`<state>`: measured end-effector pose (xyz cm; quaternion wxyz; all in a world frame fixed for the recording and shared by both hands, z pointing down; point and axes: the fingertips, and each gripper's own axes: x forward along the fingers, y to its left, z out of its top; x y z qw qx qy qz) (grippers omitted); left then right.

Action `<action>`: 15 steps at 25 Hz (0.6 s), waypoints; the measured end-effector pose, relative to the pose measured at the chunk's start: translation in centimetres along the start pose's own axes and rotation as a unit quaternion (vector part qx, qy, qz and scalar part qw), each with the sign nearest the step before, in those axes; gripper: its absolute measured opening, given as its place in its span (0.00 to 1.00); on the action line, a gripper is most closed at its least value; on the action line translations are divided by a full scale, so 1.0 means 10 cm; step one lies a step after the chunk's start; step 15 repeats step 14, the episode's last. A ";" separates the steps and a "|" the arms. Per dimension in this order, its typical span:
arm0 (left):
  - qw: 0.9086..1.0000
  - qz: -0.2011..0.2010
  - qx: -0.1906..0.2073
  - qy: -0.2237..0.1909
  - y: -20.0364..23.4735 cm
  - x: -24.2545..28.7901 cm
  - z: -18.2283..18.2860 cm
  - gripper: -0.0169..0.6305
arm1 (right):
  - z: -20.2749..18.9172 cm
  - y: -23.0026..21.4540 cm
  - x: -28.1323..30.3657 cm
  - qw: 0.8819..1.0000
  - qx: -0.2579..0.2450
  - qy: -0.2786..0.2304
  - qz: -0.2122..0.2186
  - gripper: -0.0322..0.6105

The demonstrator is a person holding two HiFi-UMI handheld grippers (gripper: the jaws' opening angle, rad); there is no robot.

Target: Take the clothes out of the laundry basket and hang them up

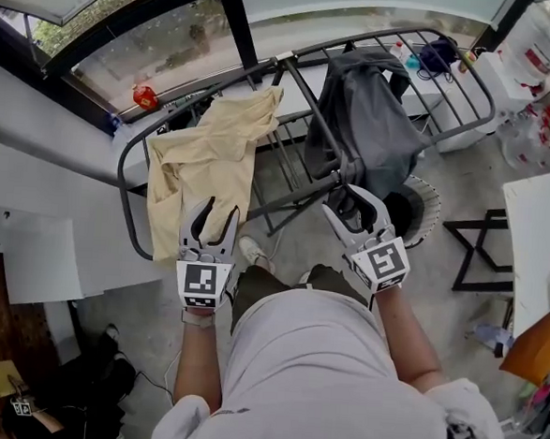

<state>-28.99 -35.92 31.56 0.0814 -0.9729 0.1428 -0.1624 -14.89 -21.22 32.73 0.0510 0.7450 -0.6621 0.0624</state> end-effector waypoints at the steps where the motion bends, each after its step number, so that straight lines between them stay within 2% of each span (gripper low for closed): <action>1: 1.000 -0.001 0.000 0.001 -0.01 0.00 0.00 0.29 | -0.02 -0.02 -0.02 1.000 0.002 0.001 -0.004 0.38; 15: 1.000 0.000 -0.005 0.026 0.01 -0.01 -0.15 0.29 | -0.19 -0.14 -0.10 0.999 0.029 0.013 -0.032 0.34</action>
